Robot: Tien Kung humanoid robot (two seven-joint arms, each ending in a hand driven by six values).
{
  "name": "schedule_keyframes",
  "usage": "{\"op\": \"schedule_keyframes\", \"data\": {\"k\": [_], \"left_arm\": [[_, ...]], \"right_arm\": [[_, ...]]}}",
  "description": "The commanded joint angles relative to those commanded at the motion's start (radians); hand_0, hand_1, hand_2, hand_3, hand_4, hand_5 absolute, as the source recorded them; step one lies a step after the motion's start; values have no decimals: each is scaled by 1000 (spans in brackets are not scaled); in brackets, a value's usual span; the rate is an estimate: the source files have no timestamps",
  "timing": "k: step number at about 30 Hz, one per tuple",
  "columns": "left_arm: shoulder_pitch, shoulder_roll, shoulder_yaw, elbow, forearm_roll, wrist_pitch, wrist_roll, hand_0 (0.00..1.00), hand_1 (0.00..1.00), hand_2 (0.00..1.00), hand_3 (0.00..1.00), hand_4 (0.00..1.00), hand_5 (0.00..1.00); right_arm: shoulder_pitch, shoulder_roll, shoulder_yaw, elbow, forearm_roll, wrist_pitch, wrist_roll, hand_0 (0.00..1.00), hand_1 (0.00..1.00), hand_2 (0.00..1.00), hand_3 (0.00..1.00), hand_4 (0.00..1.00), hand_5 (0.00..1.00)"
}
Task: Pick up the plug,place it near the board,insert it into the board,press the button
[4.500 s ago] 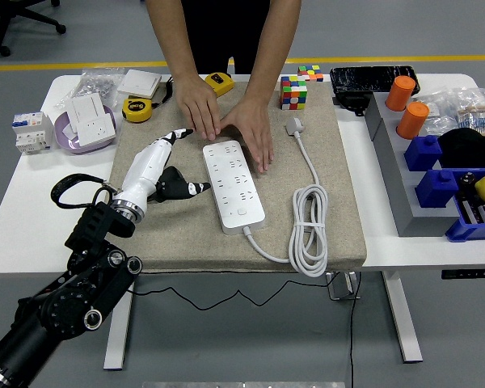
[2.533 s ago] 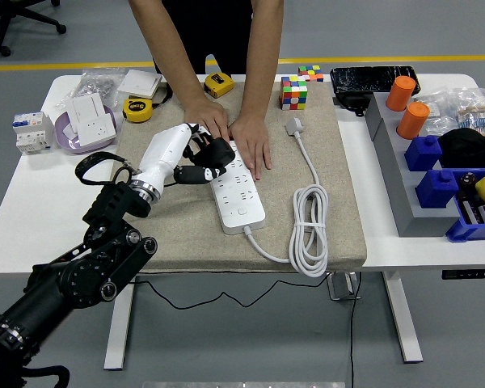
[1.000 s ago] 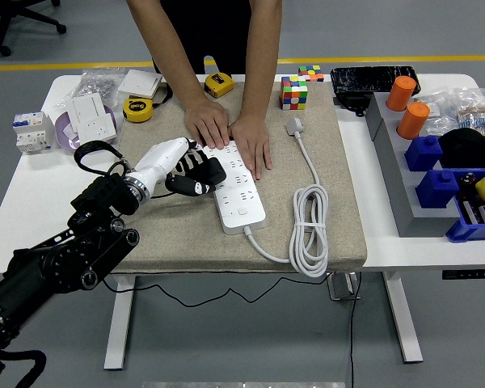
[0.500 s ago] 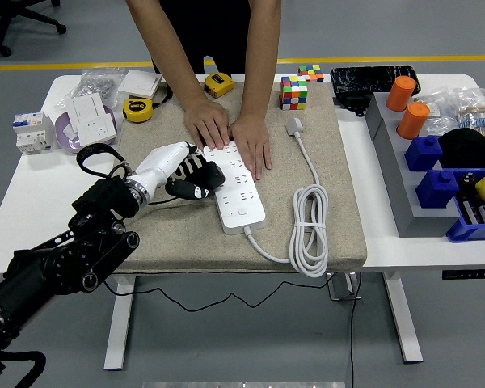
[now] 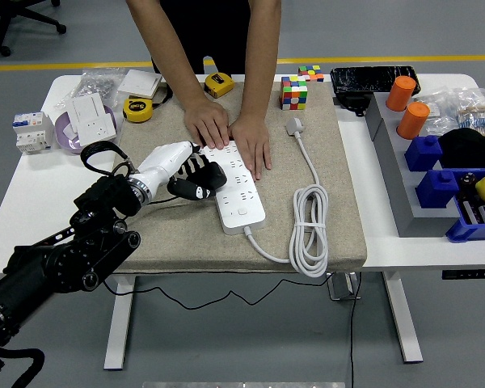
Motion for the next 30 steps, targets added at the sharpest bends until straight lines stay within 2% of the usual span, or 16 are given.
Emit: {"op": "schedule_keyframes", "data": {"k": [30], "left_arm": [[-2,5,28,9,48,-1,3,413,499,421,468,607,84]], "right_arm": [[-4,-1,-7,0,8,-1,2,792,805,801,855,998,998]]}}
